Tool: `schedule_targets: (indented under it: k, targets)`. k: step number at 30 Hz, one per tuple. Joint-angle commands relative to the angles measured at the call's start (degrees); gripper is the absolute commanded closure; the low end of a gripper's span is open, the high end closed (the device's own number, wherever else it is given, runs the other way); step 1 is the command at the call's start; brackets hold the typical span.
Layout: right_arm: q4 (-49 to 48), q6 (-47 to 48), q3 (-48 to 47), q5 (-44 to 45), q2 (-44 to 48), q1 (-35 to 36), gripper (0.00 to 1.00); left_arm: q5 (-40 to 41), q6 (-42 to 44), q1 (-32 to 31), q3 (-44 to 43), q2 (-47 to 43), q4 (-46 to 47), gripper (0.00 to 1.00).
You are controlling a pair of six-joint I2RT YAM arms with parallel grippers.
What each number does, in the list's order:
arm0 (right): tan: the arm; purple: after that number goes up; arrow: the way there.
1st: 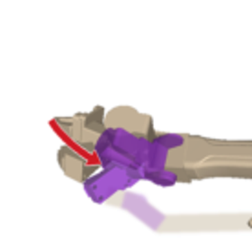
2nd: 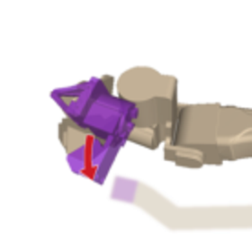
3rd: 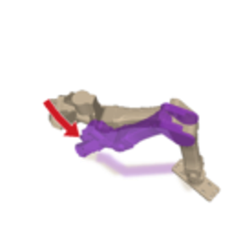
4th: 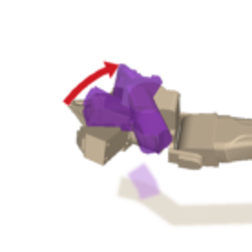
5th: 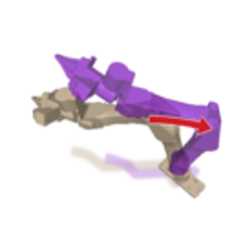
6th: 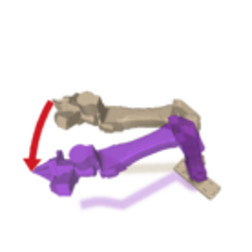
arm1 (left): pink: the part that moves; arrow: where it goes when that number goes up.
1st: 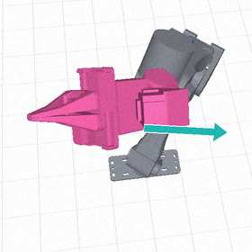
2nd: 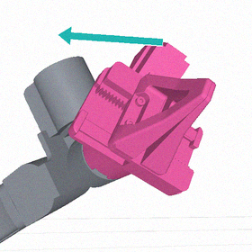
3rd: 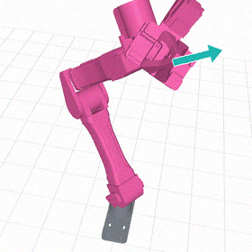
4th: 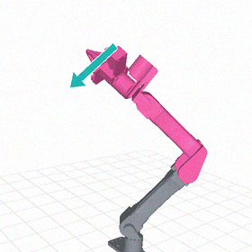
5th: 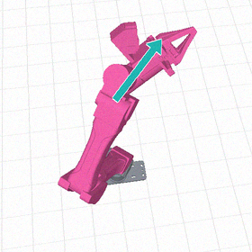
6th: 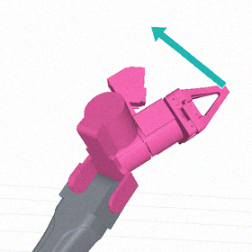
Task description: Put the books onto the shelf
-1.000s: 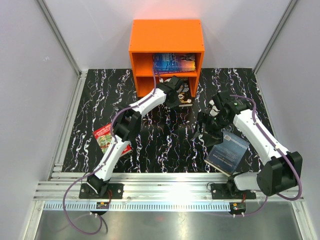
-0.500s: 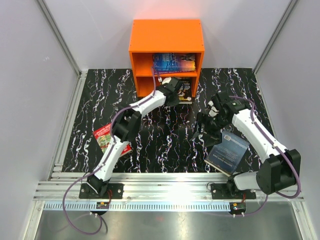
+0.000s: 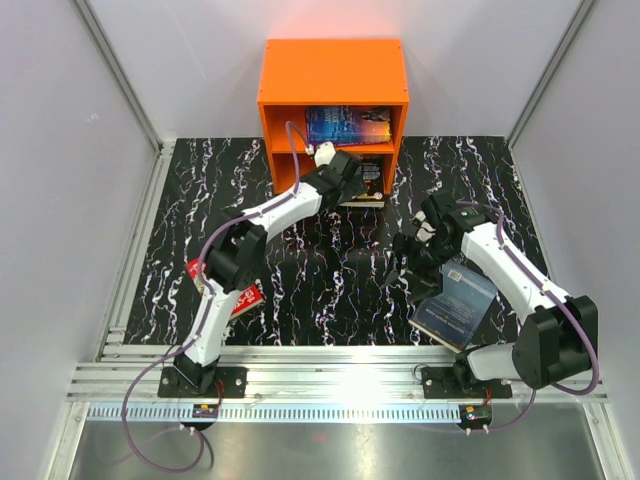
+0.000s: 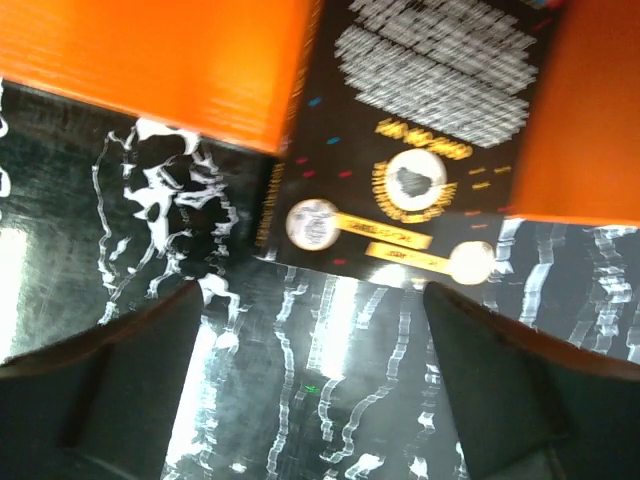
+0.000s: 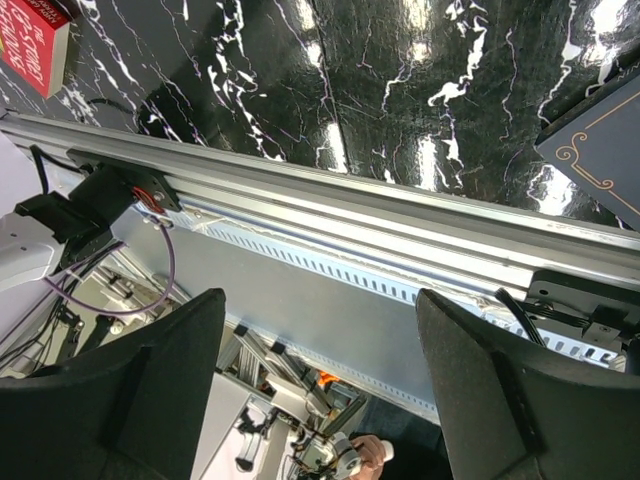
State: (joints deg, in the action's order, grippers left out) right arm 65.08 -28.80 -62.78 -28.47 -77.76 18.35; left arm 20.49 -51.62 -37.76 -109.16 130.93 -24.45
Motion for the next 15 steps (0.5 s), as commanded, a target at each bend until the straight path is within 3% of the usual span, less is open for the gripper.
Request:
schedule_targets:
  k: [1,4,5,6,7,9,10,11,12,14,15]
  targets:
    - [-1.27,-0.21,0.73,-1.06,1.29,-0.07,0.16,3.15,0.98,-1.69,-0.27,-6.12,2.91,0.01]
    - [-1.18,0.14,1.08,-0.62,1.47,-0.07,0.16,2.37,1.95,-3.72,10.07,-11.55,8.16,0.01]
    - [-1.10,0.23,1.08,-0.19,1.55,-0.07,0.16,-0.60,1.96,-3.64,14.11,-13.32,12.45,0.01]
    - [-0.83,0.32,1.08,-0.01,1.73,-0.07,0.16,-10.46,2.57,-3.20,19.81,-14.55,27.20,0.01]
    - [-0.66,0.41,0.91,0.08,1.82,-0.07,0.16,-15.26,2.40,-1.98,26.31,-15.70,33.44,0.01]
    - [-0.13,0.58,0.74,0.78,2.26,-0.07,0.16,-19.68,2.39,-1.36,27.78,-16.50,35.97,0.01]
    - [0.13,0.76,0.39,1.04,2.52,-0.07,0.16,-18.13,6.66,-2.14,23.86,-17.37,32.57,0.01]
    - [0.48,1.02,0.12,1.83,2.70,-0.07,0.16,-14.20,9.40,-3.10,21.73,-19.47,22.18,0.01]
    - [0.66,1.20,0.03,2.27,2.96,-0.07,0.16,-1.11,12.73,-4.76,20.76,-21.40,19.81,0.01]
    - [1.10,1.55,0.12,3.85,3.40,-0.15,0.15,11.27,21.97,-9.69,23.10,-27.53,19.52,0.01]
    - [0.84,1.55,0.21,4.03,3.66,-0.16,0.15,19.33,24.61,-10.66,25.82,-29.14,25.79,0.01]
